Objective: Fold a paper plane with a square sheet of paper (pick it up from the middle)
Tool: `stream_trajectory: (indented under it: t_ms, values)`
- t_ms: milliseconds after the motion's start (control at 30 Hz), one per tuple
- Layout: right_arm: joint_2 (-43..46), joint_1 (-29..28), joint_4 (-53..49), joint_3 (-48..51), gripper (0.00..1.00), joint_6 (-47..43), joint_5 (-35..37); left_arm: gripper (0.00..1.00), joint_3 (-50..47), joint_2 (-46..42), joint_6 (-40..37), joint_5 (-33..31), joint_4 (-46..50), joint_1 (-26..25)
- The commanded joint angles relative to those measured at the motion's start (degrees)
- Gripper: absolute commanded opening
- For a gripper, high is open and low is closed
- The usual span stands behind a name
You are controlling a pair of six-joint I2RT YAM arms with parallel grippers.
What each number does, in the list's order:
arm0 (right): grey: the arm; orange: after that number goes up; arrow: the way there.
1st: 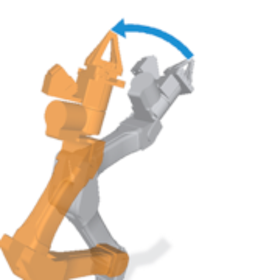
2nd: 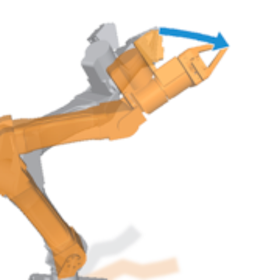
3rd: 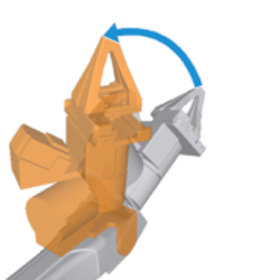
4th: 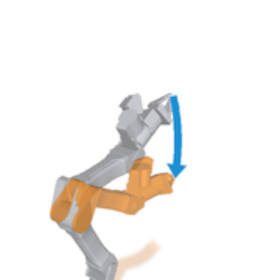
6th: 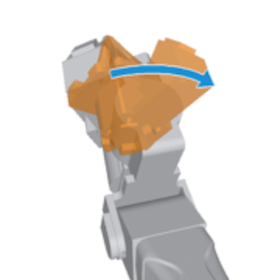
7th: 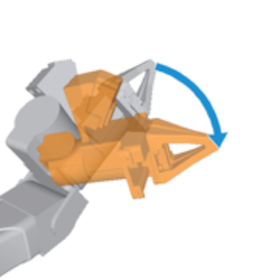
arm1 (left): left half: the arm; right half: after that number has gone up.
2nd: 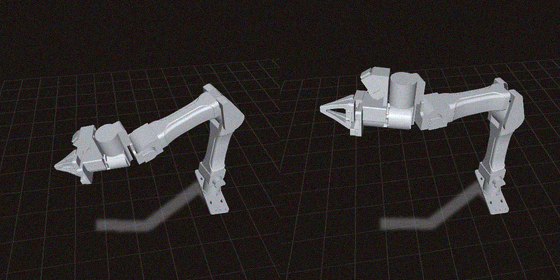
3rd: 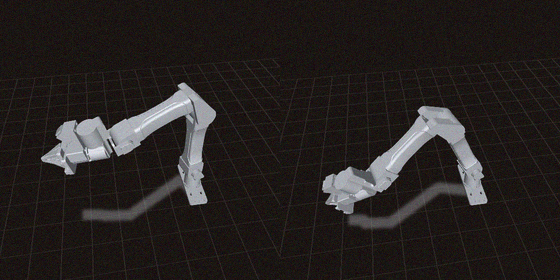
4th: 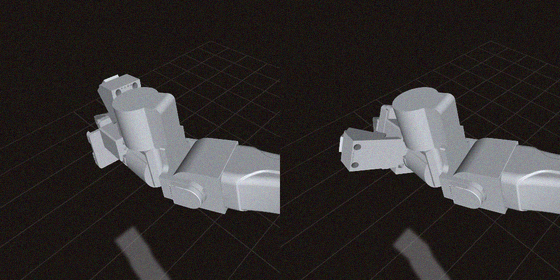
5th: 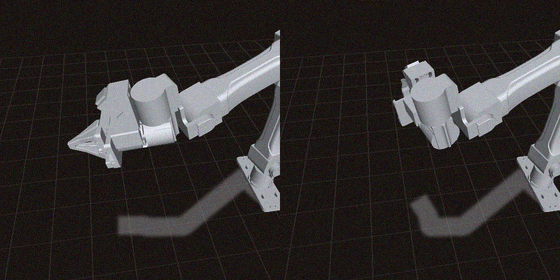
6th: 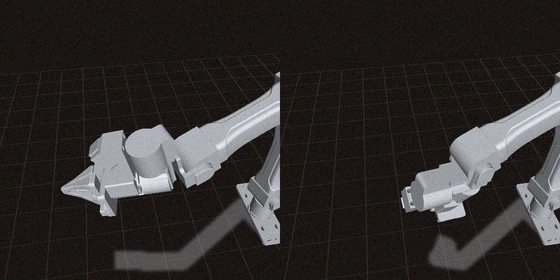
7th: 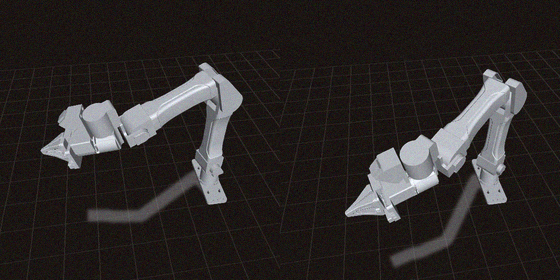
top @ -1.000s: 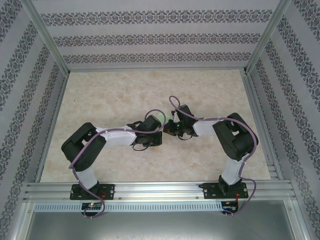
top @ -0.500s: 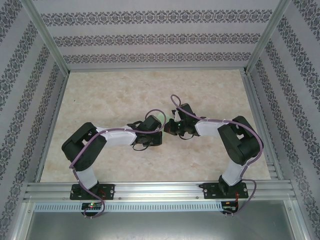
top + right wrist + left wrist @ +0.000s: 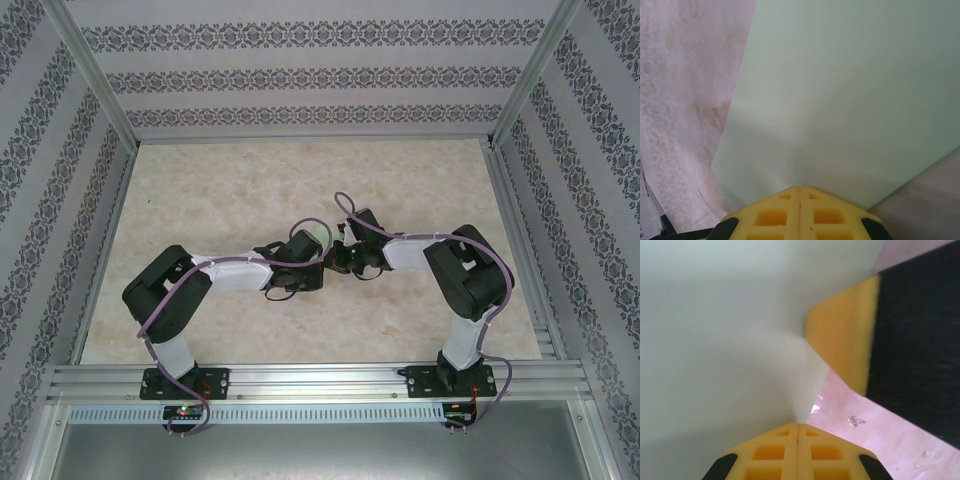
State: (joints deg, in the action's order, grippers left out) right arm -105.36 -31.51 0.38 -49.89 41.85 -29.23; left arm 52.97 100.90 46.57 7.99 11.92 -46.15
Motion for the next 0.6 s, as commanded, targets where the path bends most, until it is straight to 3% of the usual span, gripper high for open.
stream_trajectory:
  t_ms: [0, 333, 567]
  values:
    - [-1.2, -0.4, -1.4, -1.8, 0.0, -1.9, 0.2, 0.0, 0.3, 1.5, 0.4, -0.7, 2.1, 0.4]
    - [-3.3, 3.5, -3.7, -3.0, 0.0, -4.6, 3.1, 0.0, 0.5, 3.5, 3.1, -1.4, 10.2, 0.4]
    - [-6.0, 8.8, -3.7, -5.1, 0.0, -5.8, 3.6, 0.0, -1.9, 2.9, 4.0, 0.1, 9.9, 0.4]
